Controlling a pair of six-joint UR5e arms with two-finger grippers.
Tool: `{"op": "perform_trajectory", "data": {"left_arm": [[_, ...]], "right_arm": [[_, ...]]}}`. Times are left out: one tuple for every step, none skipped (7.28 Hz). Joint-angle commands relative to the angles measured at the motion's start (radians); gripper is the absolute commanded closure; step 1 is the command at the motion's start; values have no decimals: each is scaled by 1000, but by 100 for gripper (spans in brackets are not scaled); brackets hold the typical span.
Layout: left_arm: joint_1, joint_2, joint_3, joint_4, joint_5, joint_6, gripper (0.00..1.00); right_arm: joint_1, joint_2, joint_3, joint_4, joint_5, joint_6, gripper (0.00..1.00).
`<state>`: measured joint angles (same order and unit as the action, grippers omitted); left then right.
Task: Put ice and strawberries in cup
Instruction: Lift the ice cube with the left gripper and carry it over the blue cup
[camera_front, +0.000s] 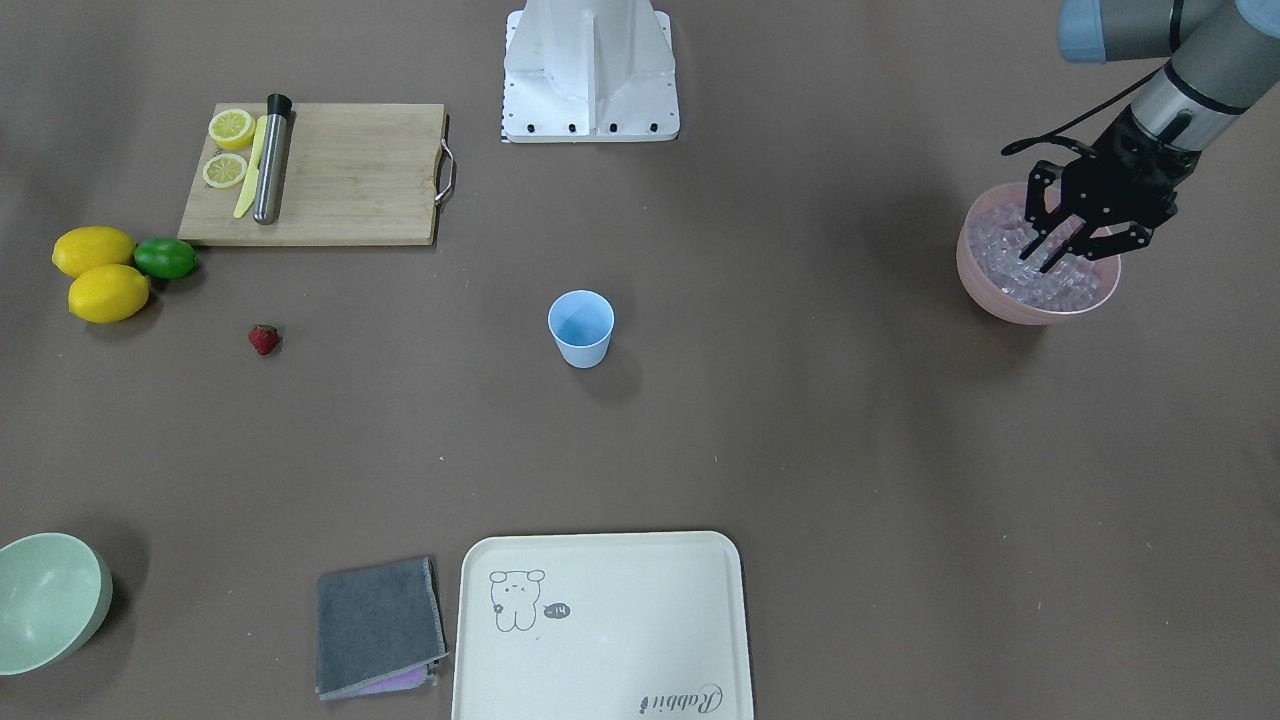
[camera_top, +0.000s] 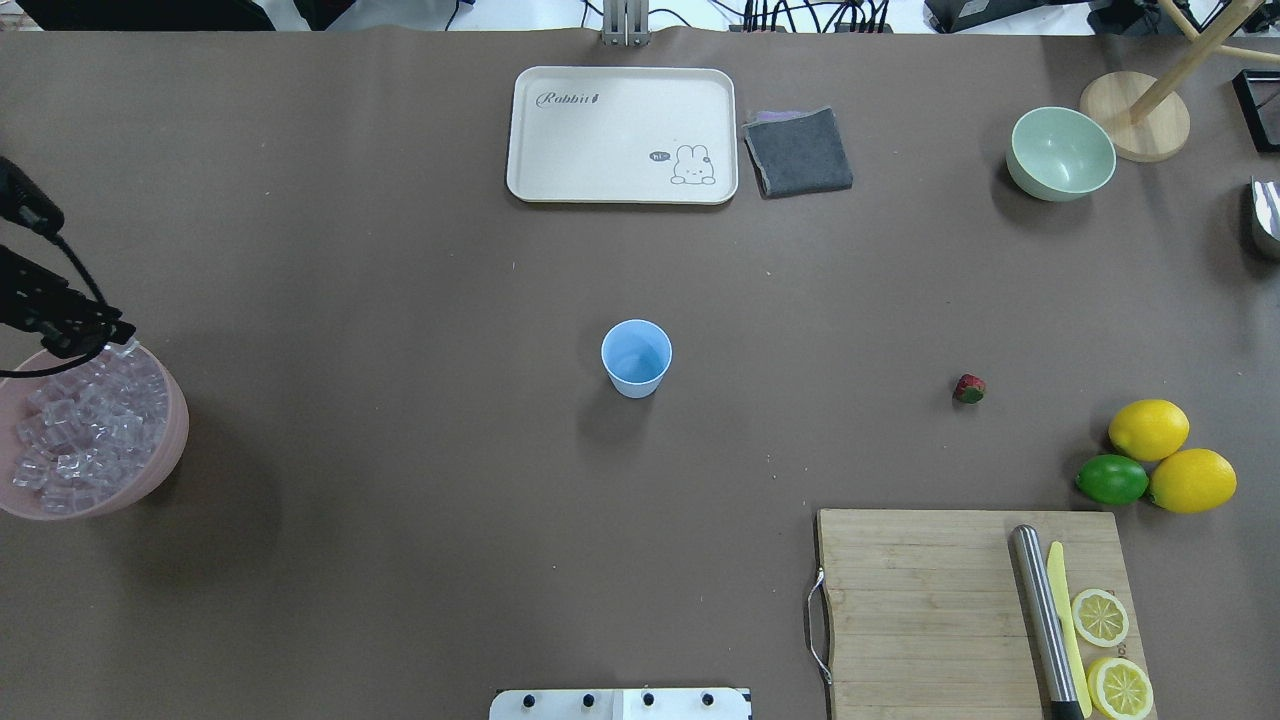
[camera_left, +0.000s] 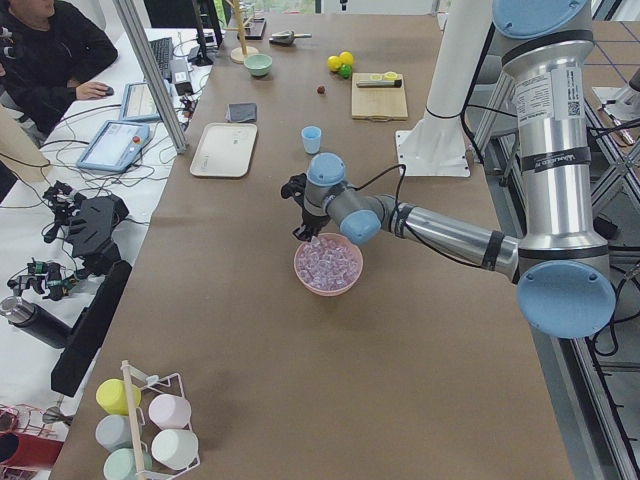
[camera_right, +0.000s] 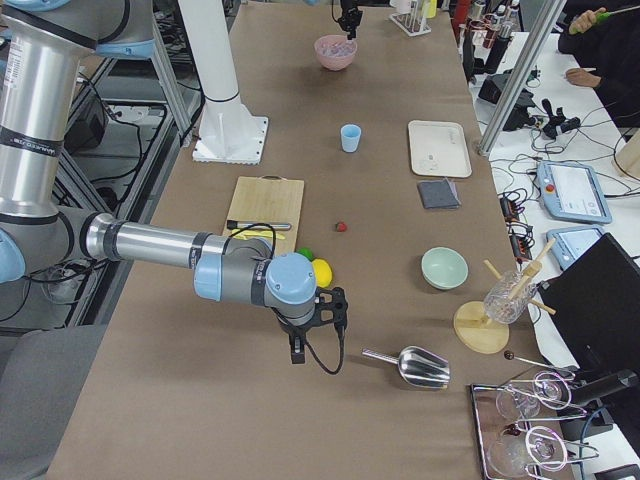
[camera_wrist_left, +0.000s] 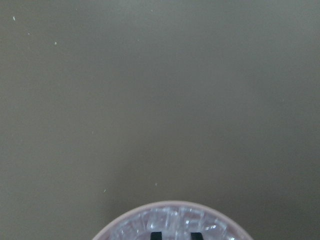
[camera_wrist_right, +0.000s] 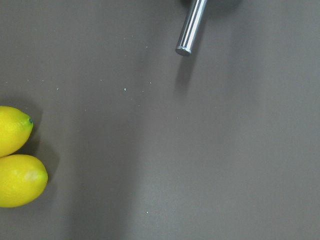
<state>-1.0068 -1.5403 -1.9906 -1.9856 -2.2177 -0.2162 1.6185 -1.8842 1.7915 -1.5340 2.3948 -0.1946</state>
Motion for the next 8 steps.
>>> {"op": "perform_trajectory", "data": {"left_arm": [[75,-148,12,63,3,-173,100],[111,-269,10,155,6,-265,100],[158,-370,12,245,56,-325,100],[241,-447,16,308,132,-395,100],[299,-543,62,344,180,-476,100],[341,-632,119,352,234,-541,100],[371,-680,150,353,266,-584,100],[398,-752,208,360,301,-624,100]], "right_arm": [[0,2,0,0,3,0,0],[0,2,-1,0,3,0,0],[0,0,-1,0,3,-2,0],[0,0,-1,0,3,-3,0],[0,0,-4,-1,3,-3,0],[0,2,-7,0,3,-5,0],[0,4,-9,-1,4,-5,0],[-2,5,-9,-2,4,-5,0]]}}
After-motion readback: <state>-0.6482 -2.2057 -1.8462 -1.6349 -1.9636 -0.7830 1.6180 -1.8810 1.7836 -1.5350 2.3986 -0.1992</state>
